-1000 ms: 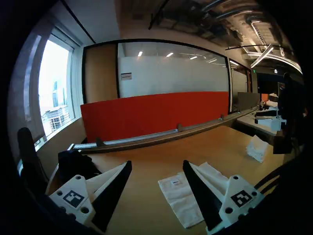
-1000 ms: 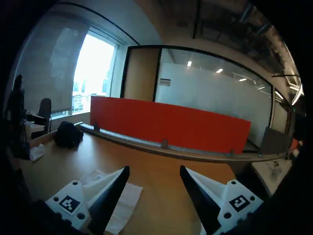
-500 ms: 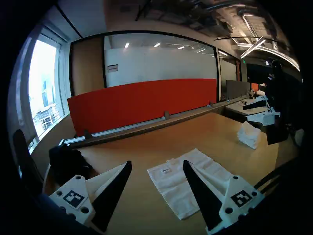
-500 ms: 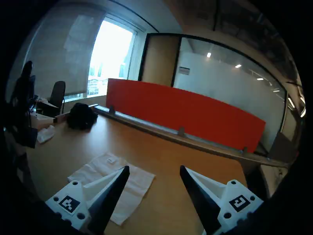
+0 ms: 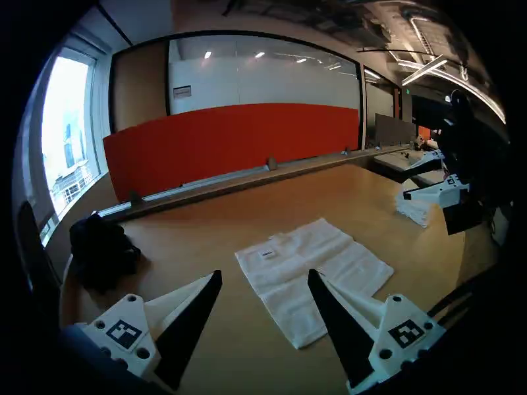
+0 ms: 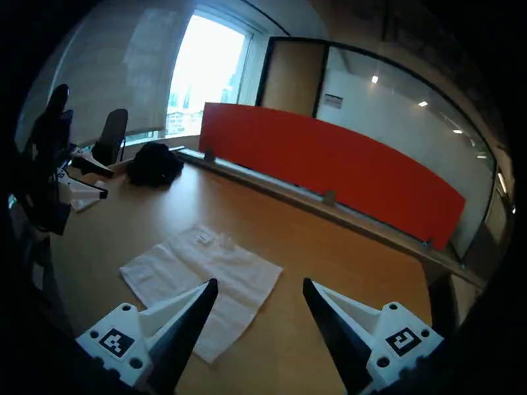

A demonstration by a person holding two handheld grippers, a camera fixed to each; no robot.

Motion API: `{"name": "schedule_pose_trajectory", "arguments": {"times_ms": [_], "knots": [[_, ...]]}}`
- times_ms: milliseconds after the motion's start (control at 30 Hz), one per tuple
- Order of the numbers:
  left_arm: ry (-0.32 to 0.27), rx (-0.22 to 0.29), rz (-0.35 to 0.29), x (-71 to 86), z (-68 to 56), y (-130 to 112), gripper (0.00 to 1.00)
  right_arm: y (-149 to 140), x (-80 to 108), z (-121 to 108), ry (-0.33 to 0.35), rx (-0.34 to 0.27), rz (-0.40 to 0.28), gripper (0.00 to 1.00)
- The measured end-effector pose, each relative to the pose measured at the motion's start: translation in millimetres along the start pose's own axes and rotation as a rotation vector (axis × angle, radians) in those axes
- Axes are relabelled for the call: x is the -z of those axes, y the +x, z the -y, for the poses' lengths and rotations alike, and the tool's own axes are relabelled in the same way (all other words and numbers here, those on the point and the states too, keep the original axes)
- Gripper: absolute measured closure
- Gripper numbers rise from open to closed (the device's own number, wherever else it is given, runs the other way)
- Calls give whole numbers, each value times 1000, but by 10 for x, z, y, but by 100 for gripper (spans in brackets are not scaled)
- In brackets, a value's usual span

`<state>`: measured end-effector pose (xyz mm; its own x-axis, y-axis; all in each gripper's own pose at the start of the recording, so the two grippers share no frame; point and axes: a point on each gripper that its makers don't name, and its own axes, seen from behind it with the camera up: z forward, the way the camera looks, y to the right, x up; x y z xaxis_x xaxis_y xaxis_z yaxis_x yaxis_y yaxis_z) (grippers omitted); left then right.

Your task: Fold towel

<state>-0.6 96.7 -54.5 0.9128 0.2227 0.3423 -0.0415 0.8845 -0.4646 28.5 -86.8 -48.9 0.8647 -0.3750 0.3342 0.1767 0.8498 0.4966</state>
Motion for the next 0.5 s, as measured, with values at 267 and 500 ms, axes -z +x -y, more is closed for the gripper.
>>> {"name": "schedule_pose_trajectory", "arguments": {"times_ms": [267, 500], "knots": [[-21, 5, 63, -119, -72, -391, 3, -316, -137, 168, 41, -6, 51, 0], [-53, -20, 107, -250, -167, -643, 3, -627, -243, 265, 65, -4, 107, 0]]}}
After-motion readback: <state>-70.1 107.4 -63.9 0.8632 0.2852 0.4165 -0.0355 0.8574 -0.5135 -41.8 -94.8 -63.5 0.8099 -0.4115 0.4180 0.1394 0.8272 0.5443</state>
